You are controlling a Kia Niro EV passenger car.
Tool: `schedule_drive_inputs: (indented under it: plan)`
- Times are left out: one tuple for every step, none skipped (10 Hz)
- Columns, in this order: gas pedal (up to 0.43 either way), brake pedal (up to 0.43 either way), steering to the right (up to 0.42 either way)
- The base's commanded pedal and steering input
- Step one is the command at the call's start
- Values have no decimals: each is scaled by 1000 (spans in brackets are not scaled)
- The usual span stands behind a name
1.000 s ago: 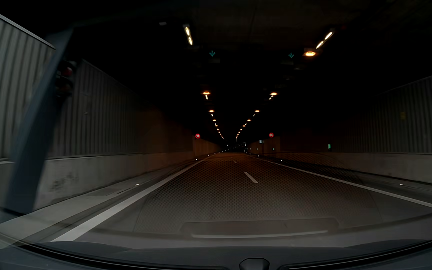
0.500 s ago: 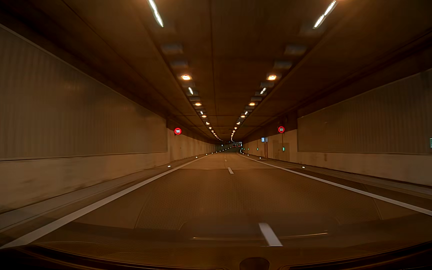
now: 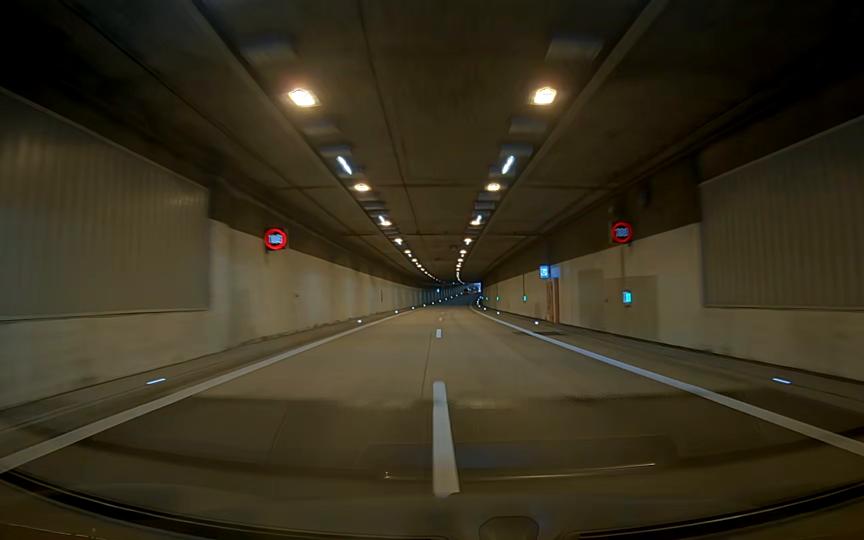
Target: Follow the waypoints while adhering to traffic rules and regulations
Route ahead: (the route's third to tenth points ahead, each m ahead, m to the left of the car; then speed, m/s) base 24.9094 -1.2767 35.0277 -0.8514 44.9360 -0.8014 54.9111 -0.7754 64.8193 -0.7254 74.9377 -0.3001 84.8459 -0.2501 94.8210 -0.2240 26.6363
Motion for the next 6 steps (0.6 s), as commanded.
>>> schedule_drive_inputs:
  plan:
    - [28, 0, 0]
    - [79, 0, 0]
    - [118, 0, -1]
    - [138, 0, -2]
    - [150, 0, -3]
    - [157, 0, -5]
